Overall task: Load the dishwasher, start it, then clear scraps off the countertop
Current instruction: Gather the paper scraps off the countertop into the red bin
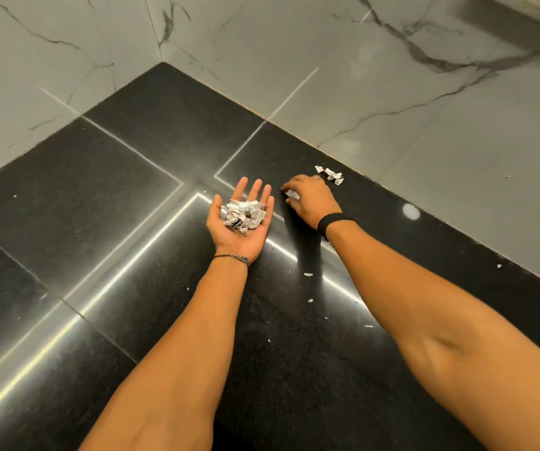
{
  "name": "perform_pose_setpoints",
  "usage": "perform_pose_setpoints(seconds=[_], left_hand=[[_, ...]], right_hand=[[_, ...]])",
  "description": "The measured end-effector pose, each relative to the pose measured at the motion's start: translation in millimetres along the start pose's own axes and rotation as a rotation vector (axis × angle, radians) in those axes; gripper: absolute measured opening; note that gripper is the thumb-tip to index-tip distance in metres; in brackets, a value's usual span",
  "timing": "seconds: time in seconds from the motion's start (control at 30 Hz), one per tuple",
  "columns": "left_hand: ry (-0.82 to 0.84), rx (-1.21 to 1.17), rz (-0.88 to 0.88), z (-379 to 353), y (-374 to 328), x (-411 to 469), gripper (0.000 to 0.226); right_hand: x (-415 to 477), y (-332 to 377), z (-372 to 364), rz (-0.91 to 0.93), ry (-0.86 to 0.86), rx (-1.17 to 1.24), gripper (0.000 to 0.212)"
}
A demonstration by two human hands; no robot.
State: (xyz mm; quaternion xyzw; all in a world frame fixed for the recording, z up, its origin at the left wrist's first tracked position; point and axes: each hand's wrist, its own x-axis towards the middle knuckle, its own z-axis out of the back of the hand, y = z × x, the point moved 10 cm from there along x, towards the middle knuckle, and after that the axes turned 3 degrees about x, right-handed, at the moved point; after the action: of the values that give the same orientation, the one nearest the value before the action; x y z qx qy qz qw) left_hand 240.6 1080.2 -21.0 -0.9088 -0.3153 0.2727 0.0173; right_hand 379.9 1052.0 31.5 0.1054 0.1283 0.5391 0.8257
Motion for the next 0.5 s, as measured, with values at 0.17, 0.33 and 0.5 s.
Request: perform_pose_setpoints(seconds=[0.17,0.33,0.5], left_hand=[[0.000,0.028,0.027,-2.1,10.5,-1.7,0.061],[0.015,0.059,0.062,-8.3,27.7,-6.4,0.060],[0.078,0.147,0.101,-16.6,43.2,-18.9,0.061]], right_hand=[[-33.4,0.2,4.1,-0.040,-0.068,0.017,0.026],[-63.9,-8.0,38.5,-0.195,-0.307,0.477,0.019],[-75.6,17.4,72.6,-0.056,-0.382,0.806,0.017]])
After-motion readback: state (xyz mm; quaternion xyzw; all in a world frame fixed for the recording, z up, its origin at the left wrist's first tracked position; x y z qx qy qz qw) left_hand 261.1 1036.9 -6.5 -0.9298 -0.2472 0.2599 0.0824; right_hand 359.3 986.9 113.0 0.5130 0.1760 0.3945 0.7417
